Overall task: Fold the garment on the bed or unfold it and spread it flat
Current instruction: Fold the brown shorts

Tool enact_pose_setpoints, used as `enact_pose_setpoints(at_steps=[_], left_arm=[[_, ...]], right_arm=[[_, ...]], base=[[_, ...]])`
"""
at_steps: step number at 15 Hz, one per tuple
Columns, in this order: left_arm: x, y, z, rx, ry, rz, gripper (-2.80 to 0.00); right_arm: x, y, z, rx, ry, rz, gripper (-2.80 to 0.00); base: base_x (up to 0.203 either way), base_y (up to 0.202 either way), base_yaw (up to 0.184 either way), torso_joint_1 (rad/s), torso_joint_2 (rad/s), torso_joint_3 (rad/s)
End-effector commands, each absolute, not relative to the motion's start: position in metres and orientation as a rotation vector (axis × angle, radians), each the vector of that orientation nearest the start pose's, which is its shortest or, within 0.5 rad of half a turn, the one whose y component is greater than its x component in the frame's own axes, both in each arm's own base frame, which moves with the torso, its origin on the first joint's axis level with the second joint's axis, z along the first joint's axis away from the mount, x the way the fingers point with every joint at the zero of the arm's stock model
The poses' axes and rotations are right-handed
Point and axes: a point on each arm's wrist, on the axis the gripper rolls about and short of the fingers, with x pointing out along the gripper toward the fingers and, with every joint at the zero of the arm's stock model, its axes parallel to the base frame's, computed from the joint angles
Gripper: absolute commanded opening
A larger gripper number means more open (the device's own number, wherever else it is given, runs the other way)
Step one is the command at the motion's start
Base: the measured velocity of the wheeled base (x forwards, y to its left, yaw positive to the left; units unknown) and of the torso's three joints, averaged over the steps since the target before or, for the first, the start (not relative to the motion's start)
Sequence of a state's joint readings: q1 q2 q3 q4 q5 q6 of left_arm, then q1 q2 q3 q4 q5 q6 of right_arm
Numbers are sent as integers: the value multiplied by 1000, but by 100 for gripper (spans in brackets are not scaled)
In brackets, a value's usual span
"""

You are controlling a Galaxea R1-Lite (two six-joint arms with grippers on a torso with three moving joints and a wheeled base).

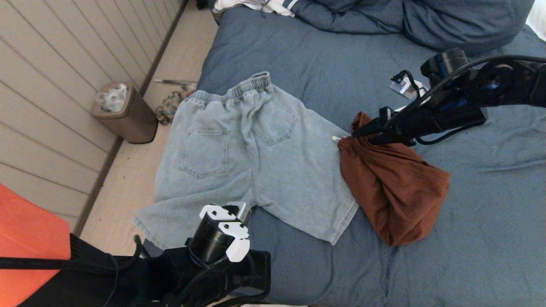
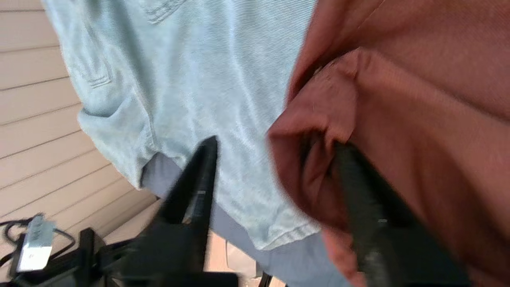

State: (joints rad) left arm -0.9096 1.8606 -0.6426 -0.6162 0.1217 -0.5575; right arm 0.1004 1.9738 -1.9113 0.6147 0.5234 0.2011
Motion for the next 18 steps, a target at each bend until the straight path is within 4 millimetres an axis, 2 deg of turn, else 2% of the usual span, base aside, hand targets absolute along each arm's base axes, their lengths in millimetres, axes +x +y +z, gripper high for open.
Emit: enact_pose_setpoints(at_steps=[1, 4, 5, 7, 9, 11, 13, 15, 18], left_arm=[[187, -236, 91, -215, 726, -583, -280], [187, -236, 92, -218, 724, -585, -280], [187, -235, 94, -222, 717, -588, -280], [186, -235, 95, -222, 717, -588, -280], [187, -236, 91, -216, 727, -584, -280], [188, -237, 88, -211, 736, -580, -280], [188, -237, 87, -212, 737, -579, -280], [189, -238, 84, -207, 744, -576, -280], [189, -238, 84, -208, 744, -576, -280]], right_arm=[[346, 47, 302, 324, 680, 547, 0], [313, 32, 333, 306, 579, 525, 0], [308, 17, 338, 312, 555, 479, -280], [309, -13, 334, 266, 526, 389, -280], [318, -30, 317, 43, 493, 371, -280], [331, -56, 302, -48, 496, 216, -280], [349, -68, 282, -79, 562, 96, -280], [365, -75, 260, -119, 624, 81, -280], [359, -82, 239, -107, 705, 74, -280]], base=[[0, 0, 0, 0, 0, 0], [0, 0, 0, 0, 0, 0], [0, 0, 0, 0, 0, 0], [0, 0, 0, 0, 0, 0], [0, 0, 0, 0, 0, 0], [0, 0, 0, 0, 0, 0], [0, 0, 0, 0, 0, 0], [0, 0, 0, 0, 0, 0], [0, 0, 0, 0, 0, 0]])
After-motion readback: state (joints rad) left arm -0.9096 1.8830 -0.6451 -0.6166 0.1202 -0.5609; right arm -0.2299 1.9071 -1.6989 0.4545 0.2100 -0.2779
